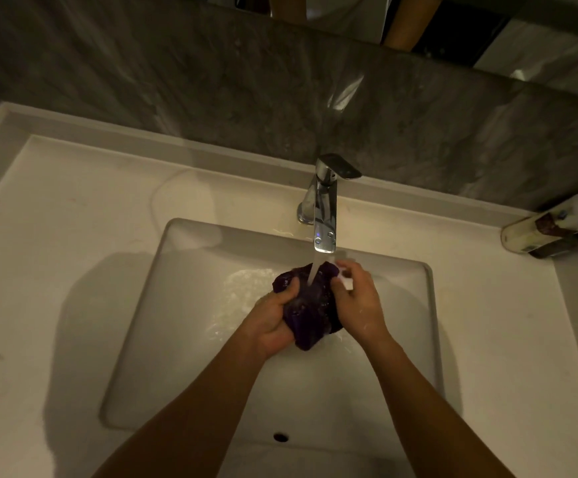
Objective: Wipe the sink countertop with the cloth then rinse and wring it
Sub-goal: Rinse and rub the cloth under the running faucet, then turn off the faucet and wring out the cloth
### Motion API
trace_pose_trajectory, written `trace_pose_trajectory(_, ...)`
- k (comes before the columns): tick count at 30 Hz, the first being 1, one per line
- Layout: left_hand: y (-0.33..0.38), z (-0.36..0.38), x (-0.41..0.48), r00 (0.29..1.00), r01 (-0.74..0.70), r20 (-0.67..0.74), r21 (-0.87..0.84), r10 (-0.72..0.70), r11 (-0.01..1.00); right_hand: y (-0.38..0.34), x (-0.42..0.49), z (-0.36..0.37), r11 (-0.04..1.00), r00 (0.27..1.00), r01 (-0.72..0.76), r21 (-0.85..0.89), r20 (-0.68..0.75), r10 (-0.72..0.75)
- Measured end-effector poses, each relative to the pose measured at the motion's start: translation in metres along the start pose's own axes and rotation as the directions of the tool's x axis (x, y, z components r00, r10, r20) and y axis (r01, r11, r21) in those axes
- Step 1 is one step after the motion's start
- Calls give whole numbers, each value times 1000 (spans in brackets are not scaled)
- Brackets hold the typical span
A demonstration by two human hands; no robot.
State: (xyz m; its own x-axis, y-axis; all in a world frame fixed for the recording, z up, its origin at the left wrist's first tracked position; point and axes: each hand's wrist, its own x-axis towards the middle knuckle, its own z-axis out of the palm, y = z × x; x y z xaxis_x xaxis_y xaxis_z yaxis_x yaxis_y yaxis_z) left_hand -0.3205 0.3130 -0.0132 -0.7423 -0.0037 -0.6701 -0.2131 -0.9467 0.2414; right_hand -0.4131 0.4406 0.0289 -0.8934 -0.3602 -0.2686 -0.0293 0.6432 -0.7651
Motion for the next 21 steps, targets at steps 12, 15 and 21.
trace_pose_trajectory(12,10,3,-7,998,58,1,-1,-58,998,-93,28,-57,701,793,553,-450,29,-608)
trace_pose_trajectory(15,11,3,-11,998,65,-16,-2,-65,998,-80,27,-54,700,797,538,-469,13,-604)
trace_pose_trajectory(21,13,6,-17,997,82,18,-41,-81,996,-57,9,-42,845,853,498,-192,-63,-517)
